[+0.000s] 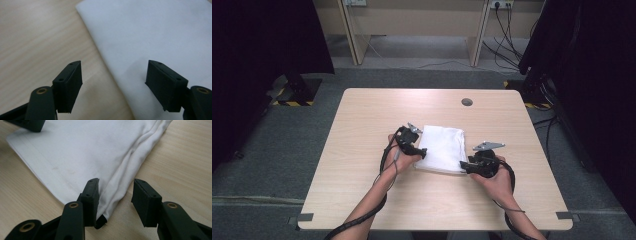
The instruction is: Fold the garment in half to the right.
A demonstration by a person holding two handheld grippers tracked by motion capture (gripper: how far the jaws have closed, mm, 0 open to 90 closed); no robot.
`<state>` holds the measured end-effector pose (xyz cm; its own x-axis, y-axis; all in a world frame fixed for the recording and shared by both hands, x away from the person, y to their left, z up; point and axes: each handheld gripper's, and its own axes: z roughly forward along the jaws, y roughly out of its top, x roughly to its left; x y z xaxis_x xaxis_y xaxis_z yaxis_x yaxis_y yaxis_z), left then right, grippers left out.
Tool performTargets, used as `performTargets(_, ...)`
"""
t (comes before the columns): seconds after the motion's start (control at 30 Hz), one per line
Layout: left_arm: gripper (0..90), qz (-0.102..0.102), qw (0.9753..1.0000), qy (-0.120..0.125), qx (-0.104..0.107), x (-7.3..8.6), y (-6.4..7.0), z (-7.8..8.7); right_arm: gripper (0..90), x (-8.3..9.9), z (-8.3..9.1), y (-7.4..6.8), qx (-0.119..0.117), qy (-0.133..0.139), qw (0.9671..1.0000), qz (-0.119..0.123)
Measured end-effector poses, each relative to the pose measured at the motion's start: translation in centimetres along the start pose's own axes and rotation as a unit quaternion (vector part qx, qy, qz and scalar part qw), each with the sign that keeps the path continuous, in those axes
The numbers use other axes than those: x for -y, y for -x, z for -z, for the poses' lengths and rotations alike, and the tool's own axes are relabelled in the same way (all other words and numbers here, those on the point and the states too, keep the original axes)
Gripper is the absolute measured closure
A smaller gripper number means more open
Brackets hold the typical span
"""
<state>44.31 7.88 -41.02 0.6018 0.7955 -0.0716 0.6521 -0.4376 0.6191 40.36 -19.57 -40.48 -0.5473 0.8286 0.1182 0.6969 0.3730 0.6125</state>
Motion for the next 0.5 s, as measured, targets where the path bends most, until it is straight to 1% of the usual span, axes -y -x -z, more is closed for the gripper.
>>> performTargets(0.07, 29.2, -0.006, 1.0, 0.0, 0.0, 0.4, 0.6, -0.1, 58.5, -0.1, -0.3, 0.1, -0.002, -0.002, 1.0, -0.003)
performTargets(0.13, 30.0, -0.015, 0.9999, -0.001, -0.008, 0.7, 0.9, -0.2, 59.4, -0.1, -0.6, 0.2, -0.004, -0.003, 0.9999, -0.009)
performTargets(0.2, 31.0, -0.012, 0.9998, 0.001, -0.013, 0.8, 1.1, -0.2, 60.5, -0.1, -0.9, 0.3, -0.006, -0.003, 0.9999, -0.013)
performTargets(0.23, 31.7, -0.014, 0.9997, 0.003, -0.018, 0.9, 1.3, -0.2, 61.1, -0.2, -0.9, 0.3, -0.007, -0.003, 0.9999, -0.015)
performTargets(0.27, 33.0, -0.023, 0.9995, 0.004, -0.021, 0.9, 1.5, -0.1, 62.0, -0.2, -1.0, 0.3, -0.007, -0.002, 0.9999, -0.015)
performTargets(0.37, 39.1, -0.036, 0.9989, 0.009, -0.029, 1.1, 2.1, 0.1, 64.5, -0.3, -1.2, 0.2, -0.005, 0.001, 0.9999, -0.012)
performTargets(0.4, 40.9, -0.037, 0.9989, 0.008, -0.03, 1.1, 2.2, 0.1, 65.8, -0.4, -1.2, 0.1, -0.003, -0.003, 1.0, -0.009)
performTargets(0.5, 43.9, -0.03, 0.999, 0.006, -0.032, 1.3, 2.3, 0.3, 67.2, -0.8, -1.4, -0.3, 0.003, -0.009, 1.0, 0.003)
